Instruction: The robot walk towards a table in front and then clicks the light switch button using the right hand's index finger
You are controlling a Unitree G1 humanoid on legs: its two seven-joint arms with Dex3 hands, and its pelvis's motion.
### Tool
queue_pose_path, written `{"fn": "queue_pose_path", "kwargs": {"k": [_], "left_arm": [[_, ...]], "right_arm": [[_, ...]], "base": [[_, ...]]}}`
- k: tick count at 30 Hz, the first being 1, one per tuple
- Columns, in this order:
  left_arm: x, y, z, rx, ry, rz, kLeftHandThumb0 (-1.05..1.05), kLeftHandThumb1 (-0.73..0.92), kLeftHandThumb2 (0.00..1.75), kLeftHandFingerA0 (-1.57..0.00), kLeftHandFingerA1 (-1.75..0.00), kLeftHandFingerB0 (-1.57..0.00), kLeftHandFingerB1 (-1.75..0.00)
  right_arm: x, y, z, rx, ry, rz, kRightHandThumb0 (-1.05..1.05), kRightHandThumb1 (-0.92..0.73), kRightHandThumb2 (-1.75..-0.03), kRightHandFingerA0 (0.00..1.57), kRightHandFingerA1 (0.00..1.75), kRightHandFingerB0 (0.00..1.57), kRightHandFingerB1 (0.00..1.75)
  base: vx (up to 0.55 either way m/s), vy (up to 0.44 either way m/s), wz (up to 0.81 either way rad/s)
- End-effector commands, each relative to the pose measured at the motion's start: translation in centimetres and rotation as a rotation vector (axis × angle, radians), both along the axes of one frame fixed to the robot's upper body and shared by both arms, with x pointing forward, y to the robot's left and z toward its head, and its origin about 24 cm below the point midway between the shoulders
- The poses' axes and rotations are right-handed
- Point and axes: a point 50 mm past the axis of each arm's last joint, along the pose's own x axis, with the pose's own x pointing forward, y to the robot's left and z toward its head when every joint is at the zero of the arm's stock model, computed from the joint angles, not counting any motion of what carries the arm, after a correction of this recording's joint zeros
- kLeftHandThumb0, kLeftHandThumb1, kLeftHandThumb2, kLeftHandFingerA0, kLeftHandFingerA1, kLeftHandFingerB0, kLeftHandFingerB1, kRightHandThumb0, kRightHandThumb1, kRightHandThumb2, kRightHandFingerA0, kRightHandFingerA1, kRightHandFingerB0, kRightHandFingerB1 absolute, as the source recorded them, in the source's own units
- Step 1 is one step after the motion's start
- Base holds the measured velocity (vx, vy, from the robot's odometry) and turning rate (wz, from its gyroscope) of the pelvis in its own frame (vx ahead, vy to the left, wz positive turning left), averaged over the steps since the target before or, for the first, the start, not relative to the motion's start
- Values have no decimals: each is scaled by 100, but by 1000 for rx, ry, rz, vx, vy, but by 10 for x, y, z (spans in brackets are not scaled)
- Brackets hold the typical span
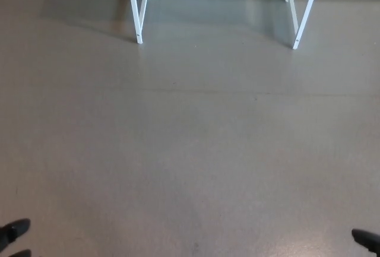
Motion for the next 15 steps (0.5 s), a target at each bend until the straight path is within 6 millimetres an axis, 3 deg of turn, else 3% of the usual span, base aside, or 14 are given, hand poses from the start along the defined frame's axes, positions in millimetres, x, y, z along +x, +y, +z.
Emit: {"fn": "queue_pose_path", "kwargs": {"k": [1, 2, 3, 4, 5, 6, 7, 8, 15], "left_arm": [[-12, 2, 1, -119, 47, 9, -4, 51, 92, -23, -53, -22, -52], [-13, 2, 1, -118, 55, 15, -3, 51, 92, -23, -53, -22, -52], [-15, 1, 1, -126, 58, 17, -2, 52, 93, -23, -53, -23, -52], [-16, 1, 1, -126, 60, 13, -3, 52, 93, -23, -53, -23, -52], [-17, 1, 0, -122, 62, 6, -3, 51, 93, -24, -54, -23, -52], [-18, 2, -1, -123, 63, 6, -3, 51, 93, -24, -54, -23, -52], [-17, 1, 0, -127, 66, 10, -4, 50, 92, -24, -53, -23, -52], [-16, 1, 0, -123, 64, 4, -4, 50, 92, -24, -53, -22, -52], [-19, 2, -2, -114, 69, -5, -5, 49, 91, -27, -55, -24, -53]], "right_arm": [[-6, -2, 5, 85, -14, -4, -7, -72, -60, 39, 56, 26, 46], [-7, -2, 5, 87, -7, -5, -7, -52, -95, 32, 61, 20, 55], [-8, -2, 5, 87, -3, -4, -7, -72, -60, 39, 56, 26, 46], [-9, -2, 5, 88, 0, -3, -7, -72, -60, 39, 56, 26, 46], [-10, -2, 4, 89, 3, -3, -6, -52, -96, 33, 62, 20, 55], [-10, -1, 4, 88, 5, -3, -6, -52, -96, 33, 62, 20, 55], [-8, -2, 4, 86, 4, -2, -6, -50, -94, 36, 63, 21, 55], [-6, -2, 4, 86, 1, 2, -6, -72, -58, 43, 60, 28, 47], [-8, -2, 3, 66, 2, 31, -7, -73, -59, 45, 61, 30, 49]], "base": [[0, 0, 0], [0, 0, 0], [189, -4, -32], [103, 12, 23], [-188, -4, 17], [-38, -2, 14], [-49, -5, 40], [-70, -1, 29], [10, 139, -11]]}}
